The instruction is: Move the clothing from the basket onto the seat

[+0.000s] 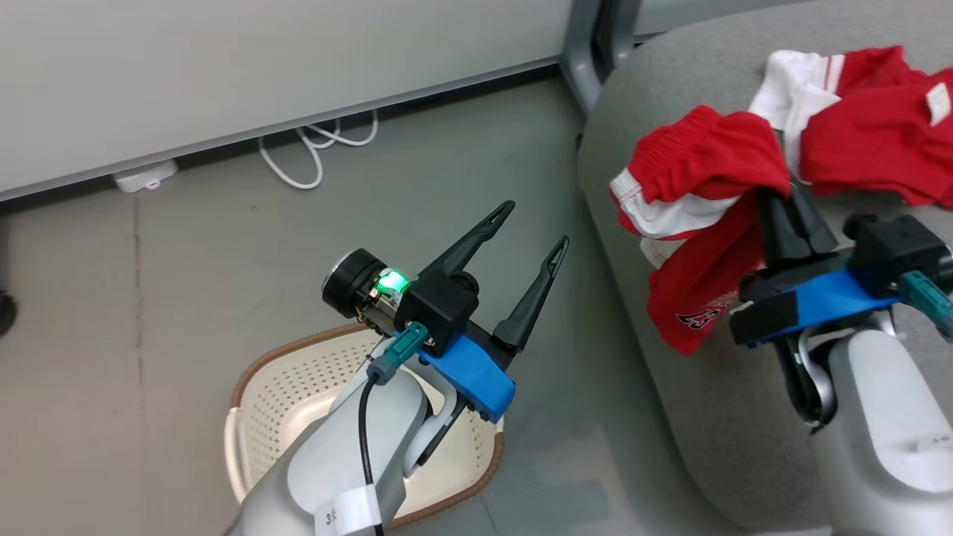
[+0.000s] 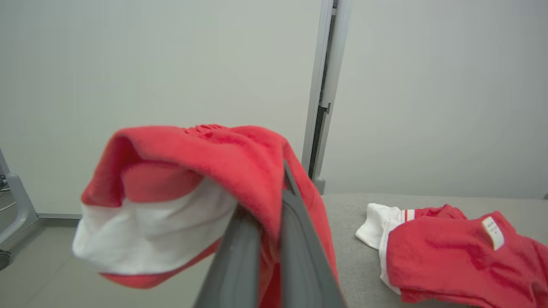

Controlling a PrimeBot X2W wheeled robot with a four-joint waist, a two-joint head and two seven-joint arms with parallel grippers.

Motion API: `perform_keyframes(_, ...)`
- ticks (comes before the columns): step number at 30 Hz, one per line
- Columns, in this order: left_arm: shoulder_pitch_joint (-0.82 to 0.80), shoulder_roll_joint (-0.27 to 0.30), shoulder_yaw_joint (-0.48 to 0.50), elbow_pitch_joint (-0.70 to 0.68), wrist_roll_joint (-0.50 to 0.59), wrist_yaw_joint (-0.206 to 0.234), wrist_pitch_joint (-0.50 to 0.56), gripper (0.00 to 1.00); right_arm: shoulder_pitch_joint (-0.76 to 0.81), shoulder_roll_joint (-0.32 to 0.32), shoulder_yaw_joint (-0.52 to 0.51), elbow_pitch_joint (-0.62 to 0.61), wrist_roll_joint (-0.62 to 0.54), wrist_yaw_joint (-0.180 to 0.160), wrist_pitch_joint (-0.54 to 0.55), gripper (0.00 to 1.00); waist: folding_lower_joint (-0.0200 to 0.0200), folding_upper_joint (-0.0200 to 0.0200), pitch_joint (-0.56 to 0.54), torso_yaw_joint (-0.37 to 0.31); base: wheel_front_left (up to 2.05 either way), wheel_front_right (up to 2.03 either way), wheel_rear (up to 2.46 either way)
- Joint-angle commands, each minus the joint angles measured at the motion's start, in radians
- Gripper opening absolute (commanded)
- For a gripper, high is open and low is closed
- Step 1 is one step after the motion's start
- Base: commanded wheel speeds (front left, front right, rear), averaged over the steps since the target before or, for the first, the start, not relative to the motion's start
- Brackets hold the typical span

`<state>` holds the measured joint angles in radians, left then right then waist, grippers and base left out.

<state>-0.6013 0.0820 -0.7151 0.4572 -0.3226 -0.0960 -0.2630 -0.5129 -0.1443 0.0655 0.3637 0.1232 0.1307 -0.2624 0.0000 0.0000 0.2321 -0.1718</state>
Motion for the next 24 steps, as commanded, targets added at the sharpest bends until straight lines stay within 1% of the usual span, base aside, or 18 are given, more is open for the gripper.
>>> perform_keyframes(1,0.012,0.004,0.004,-0.006,0.009,-0.004,-0.002,1.00,0.027,-0.005,-0.019,-0.018,-0.002,0.000,-0.004,0.00,0.0000,0.0000,0.010,-0.038,0.00,0.00,0.00)
perform_keyframes(7,0.026,0.001,-0.018,-0.014,0.023,-0.014,-0.003,1.00,0.103,-0.012,-0.105,-0.082,-0.005,0.000,-0.004,0.00,0.0000,0.0000,0.022,-0.083,0.00,0.00,0.00)
perform_keyframes(14,0.031,-0.002,-0.034,-0.001,0.031,-0.023,-0.003,1.00,0.190,-0.002,-0.192,-0.138,-0.013,0.000,-0.004,0.00,0.0000,0.0000,0.026,-0.111,0.00,0.00,0.00)
perform_keyframes(20,0.035,-0.004,-0.029,-0.006,0.033,-0.027,-0.003,1.00,0.208,0.012,-0.198,-0.145,-0.012,0.000,-0.004,0.00,0.0000,0.0000,0.025,-0.120,0.00,0.00,0.00)
perform_keyframes(24,0.018,0.001,-0.012,-0.016,0.038,-0.026,-0.003,1.00,0.172,0.013,-0.181,-0.148,-0.006,0.000,-0.004,0.00,0.0000,0.0000,0.039,-0.118,0.00,0.00,0.00)
